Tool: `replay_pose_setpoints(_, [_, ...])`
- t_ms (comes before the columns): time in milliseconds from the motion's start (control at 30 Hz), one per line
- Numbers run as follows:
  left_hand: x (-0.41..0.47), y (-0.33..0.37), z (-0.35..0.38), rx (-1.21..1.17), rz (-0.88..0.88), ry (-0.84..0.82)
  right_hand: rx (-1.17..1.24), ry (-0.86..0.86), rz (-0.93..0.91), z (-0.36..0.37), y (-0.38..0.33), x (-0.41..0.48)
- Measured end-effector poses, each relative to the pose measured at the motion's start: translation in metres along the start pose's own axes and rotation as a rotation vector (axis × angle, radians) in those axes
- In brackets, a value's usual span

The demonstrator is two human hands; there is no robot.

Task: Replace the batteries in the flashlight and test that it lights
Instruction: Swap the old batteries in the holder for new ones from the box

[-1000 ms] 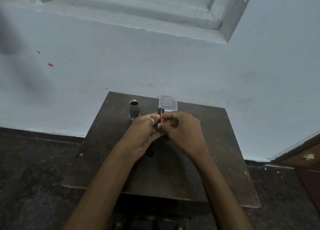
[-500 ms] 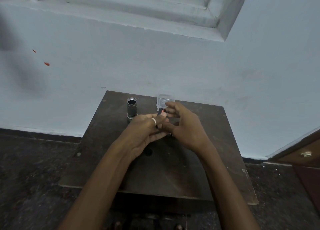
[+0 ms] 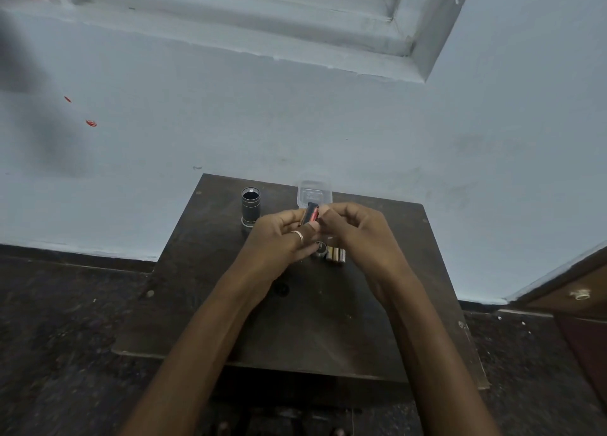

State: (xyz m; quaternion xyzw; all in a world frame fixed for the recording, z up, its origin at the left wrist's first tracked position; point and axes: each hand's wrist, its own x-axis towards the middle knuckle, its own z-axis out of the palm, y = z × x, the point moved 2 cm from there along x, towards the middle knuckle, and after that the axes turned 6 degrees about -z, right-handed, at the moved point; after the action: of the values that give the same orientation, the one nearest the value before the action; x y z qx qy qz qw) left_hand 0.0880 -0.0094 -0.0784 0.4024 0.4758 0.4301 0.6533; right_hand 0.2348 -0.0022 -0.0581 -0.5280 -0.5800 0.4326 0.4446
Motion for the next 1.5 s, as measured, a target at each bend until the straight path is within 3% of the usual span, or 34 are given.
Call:
replay_pose_setpoints(200, [-0.006, 0.004, 0.002, 0.224, 0.188, 0.080, 0.038, 0.123, 0.051, 0.013, 0.001, -0.002])
replay_pose_setpoints(400, [-0.014, 0.000, -0.009, 0.544, 0.275, 0.345, 0.206, 0.245, 0.029, 0.004, -0.002, -0.002])
replay_pose_setpoints(600, [-0.041, 0.003, -0.020, 0.725, 0.523, 0.770, 0.789, 0.280, 0.252, 0.001, 0.001, -0.001])
replay_pose_setpoints(767, [-0.034, 0.005, -0.024, 0.821, 0.390, 0.961, 1.007, 0.242, 0.371, 0.001, 0.004, 0.002])
replay_pose_setpoints(900, [-0.004, -0.009, -0.038, 0.837, 0.279, 0.850, 1.050, 0.229, 0.409, 0.000, 0.006, 0.002])
replay_pose_setpoints(1100, [0.010, -0.015, -0.051, 0.831, 0.266, 0.697, 1.059, 0.235, 0.421, -0.002, 0.010, 0.004])
replay_pose_setpoints(1333, [0.007, -0.013, -0.044, 1.009, 0.549, 0.624, 1.010, 0.203, 0.384, 0.001, 0.009, 0.004])
replay_pose_setpoints(1500, [0.004, -0.012, -0.036, 1.030, 0.600, 0.579, 0.897, 0.195, 0.301, 0.006, 0.009, 0.004])
